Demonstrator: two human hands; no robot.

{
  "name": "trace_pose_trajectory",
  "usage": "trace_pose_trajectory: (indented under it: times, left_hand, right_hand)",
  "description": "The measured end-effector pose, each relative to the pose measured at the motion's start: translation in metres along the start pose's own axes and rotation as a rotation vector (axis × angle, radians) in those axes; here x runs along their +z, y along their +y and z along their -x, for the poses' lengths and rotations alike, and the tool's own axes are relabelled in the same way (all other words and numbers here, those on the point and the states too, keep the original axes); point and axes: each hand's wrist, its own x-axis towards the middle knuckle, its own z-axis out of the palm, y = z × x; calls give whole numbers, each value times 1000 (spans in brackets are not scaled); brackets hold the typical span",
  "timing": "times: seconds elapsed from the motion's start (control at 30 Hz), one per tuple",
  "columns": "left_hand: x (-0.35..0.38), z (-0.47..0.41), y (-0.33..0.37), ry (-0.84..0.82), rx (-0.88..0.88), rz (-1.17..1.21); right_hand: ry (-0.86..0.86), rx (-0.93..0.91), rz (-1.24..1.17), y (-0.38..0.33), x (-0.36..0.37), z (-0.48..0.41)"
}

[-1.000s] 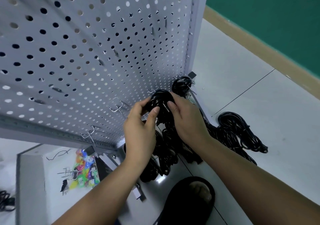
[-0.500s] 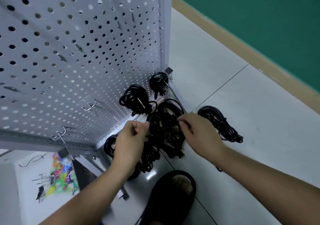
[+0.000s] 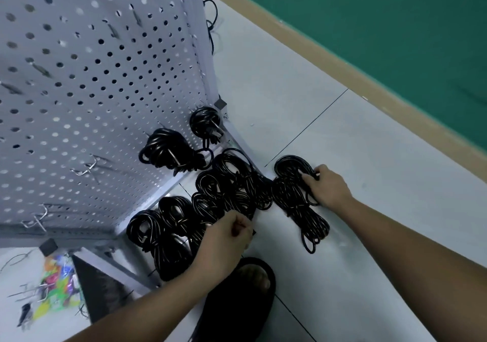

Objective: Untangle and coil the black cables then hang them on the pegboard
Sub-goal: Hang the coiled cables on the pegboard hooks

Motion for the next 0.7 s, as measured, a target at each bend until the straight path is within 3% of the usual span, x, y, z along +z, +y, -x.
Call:
trace_pose_trajectory:
  times: [0.3,0.5,0.7]
  left_hand:
    - [22,-44,31,-18,-101,220]
    - [14,-38,59,-83,-100,322]
    - [-16,2,69,113,55,578]
  right_hand:
    - [35,39,-99,3,-18,9]
    - [152,-87,-377,-31,-29,77]
    - [39,-269,-614,-80,-16,156]
